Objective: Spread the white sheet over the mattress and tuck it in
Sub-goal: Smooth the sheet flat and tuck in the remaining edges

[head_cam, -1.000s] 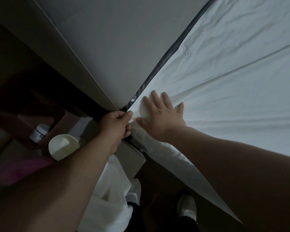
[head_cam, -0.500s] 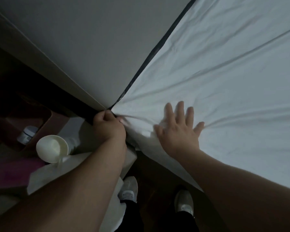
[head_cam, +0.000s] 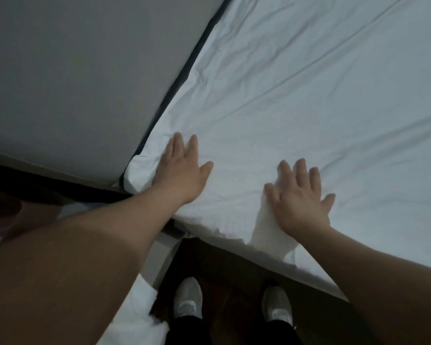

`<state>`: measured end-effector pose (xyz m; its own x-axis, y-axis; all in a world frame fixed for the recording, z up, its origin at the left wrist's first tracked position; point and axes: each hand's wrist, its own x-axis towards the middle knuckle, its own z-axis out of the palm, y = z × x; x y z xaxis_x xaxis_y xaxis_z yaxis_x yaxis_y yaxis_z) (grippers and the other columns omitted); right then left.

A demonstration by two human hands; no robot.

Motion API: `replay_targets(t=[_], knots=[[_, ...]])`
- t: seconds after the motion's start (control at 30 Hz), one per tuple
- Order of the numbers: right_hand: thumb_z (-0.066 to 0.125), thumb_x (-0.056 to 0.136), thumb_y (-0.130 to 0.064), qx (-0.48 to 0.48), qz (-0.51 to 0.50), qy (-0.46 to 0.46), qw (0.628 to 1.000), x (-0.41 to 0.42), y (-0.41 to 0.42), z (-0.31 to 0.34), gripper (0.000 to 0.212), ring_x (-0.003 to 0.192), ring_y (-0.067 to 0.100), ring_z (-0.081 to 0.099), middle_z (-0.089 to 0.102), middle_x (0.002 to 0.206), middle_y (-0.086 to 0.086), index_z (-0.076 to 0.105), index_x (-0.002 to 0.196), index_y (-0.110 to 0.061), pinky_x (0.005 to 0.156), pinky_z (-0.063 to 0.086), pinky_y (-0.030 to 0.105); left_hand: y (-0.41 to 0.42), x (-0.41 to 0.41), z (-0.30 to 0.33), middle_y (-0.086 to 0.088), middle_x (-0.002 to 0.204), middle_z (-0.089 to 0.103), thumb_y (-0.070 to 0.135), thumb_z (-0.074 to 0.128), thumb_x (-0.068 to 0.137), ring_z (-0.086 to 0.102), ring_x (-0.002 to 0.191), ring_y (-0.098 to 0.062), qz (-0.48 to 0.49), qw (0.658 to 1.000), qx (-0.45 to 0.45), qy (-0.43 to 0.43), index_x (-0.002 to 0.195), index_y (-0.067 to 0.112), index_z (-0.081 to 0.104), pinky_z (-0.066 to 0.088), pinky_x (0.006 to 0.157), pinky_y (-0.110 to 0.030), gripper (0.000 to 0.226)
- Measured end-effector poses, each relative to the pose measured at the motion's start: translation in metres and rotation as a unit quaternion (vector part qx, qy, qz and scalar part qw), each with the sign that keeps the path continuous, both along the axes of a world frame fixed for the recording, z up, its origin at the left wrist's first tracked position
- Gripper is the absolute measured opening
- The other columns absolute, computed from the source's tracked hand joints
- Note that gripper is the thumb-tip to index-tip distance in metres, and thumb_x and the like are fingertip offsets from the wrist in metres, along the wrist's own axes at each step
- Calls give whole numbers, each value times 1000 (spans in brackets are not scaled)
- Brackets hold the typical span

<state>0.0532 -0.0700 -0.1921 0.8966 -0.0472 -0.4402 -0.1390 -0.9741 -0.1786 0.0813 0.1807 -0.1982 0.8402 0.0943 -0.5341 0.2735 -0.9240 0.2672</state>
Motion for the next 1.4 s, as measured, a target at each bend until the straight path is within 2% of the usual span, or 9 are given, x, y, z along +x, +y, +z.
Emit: replay_targets(t=[0.13, 0.3, 0.47, 0.57, 0.73, 0.83, 0.93, 1.07, 1.4], knots=[[22, 100, -64, -8, 49, 10, 999, -16, -20, 1, 59, 157, 27, -8, -2, 169, -7, 13, 154, -41, 115, 10, 75, -12, 9, 1, -14, 171, -5, 63, 31, 102, -2, 157, -28, 72, 997, 25, -30, 163, 12, -1, 3, 127, -41, 86], [34, 102, -55, 15, 44, -80, 996, 21, -9, 10, 49, 156, 27, 8, 24, 165, -1, 44, 143, -30, 117, 7, 73, -27, 47, 18, -15, 160, 24, 69, 30, 97, 24, 144, -38, 82, 984, 156, -37, 160, 17, 19, 29, 114, -54, 83], [29, 102, -60, 48, 54, -109, 991, 123, 12, 5, 61, 158, 30, -7, 3, 172, -1, 26, 157, -34, 118, 1, 73, -27, 104, 14, 5, 172, -7, 63, 24, 102, -10, 157, -24, -110, 987, 82, -85, 163, 35, 6, 4, 126, -52, 69], [28, 98, -63, 50, 65, -76, 994, 154, 14, -5, 62, 157, 32, -1, 5, 170, -4, 20, 155, -40, 115, 7, 76, -15, 130, -1, 6, 171, -12, 67, 20, 101, -14, 157, -24, -48, 997, 55, -22, 163, 35, 1, 1, 126, -54, 72], [30, 96, -64, 10, 166, -56, 985, 138, -7, -17, 64, 154, 34, 0, 4, 168, -1, 16, 153, -38, 114, 12, 72, -7, 149, -7, -4, 172, -7, 64, 25, 102, -3, 158, -20, 109, 993, 40, -34, 164, 17, 1, 6, 127, -44, 81], [32, 97, -63, 26, 175, -33, 984, 142, -13, -4, 58, 154, 33, 6, 10, 168, -2, 24, 150, -40, 116, 17, 66, -13, 158, -6, -5, 171, -13, 69, 27, 98, -9, 158, -24, 102, 989, 108, 11, 163, 18, -1, 9, 125, -56, 87], [38, 99, -60, 59, 150, -12, 987, 163, -16, 17, 54, 146, 31, 25, 28, 161, -3, 42, 146, -34, 114, 29, 57, -20, 165, 5, -11, 171, -5, 69, 39, 95, 2, 156, -35, 82, 985, 146, 40, 163, 13, 6, 20, 123, -55, 93], [37, 102, -58, 98, 114, -5, 989, 189, -28, 43, 60, 150, 30, 25, 23, 167, 1, 38, 154, -28, 120, 26, 55, -31, 171, 26, -7, 171, -1, 62, 42, 95, 5, 155, -32, 7, 985, 172, 2, 158, 13, 20, 24, 121, -54, 83], [37, 102, -60, 61, 96, -54, 992, 309, -59, 73, 63, 154, 31, 18, 25, 167, 6, 40, 154, -25, 123, 21, 53, -101, 304, 77, -1, 172, -8, 53, 36, 104, -7, 158, -29, -47, 998, 32, -31, 163, 27, 10, 9, 127, -48, 70]])
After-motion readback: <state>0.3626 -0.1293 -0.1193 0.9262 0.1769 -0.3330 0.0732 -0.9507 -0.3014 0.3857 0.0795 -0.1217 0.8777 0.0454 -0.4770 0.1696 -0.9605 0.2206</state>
